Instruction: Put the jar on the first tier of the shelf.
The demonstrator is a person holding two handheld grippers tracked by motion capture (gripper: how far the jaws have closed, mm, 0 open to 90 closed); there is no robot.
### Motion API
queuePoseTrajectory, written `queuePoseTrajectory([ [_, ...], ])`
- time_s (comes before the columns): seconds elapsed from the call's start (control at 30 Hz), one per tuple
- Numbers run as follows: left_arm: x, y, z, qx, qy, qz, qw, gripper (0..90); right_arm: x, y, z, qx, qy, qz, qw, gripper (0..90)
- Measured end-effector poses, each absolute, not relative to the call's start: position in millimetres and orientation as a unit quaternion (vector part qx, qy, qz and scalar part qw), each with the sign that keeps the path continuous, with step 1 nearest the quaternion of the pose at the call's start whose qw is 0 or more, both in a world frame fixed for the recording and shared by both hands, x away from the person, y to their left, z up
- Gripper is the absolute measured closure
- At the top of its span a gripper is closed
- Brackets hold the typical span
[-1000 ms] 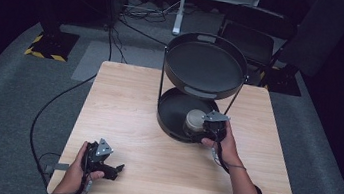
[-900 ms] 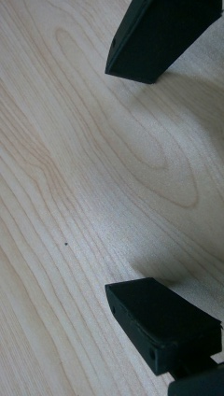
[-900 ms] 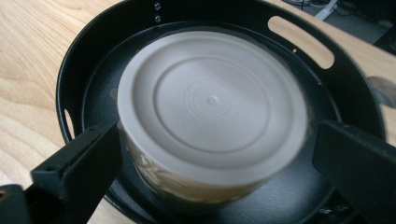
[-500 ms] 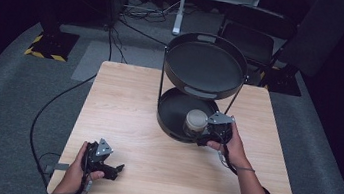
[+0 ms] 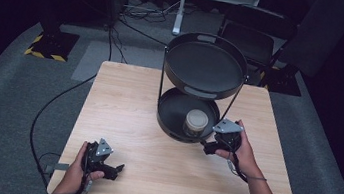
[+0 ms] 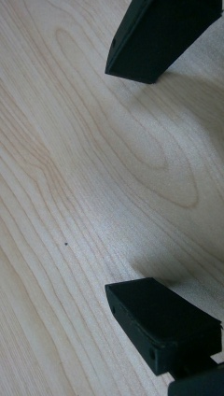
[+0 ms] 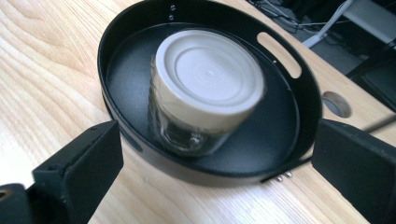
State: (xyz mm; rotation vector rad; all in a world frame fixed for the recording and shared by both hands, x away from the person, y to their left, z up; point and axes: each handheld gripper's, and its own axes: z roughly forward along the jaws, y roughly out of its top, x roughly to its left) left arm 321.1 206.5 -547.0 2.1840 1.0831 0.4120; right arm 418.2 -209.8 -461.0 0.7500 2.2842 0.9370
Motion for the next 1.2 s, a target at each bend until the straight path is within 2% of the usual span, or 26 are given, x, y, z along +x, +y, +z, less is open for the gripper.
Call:
queuePoseTrajectory([
  [0.7,321,206,-547,0.834,0.414,0.157,0.328,0.0,372,-239,-455,0.255,0.853,0.348,0.295,2.0],
  [1.2,321,206,-547,0.834,0.414,0.158,0.328,0.0,355,-257,-481,0.264,0.864,0.31,0.298,2.0],
])
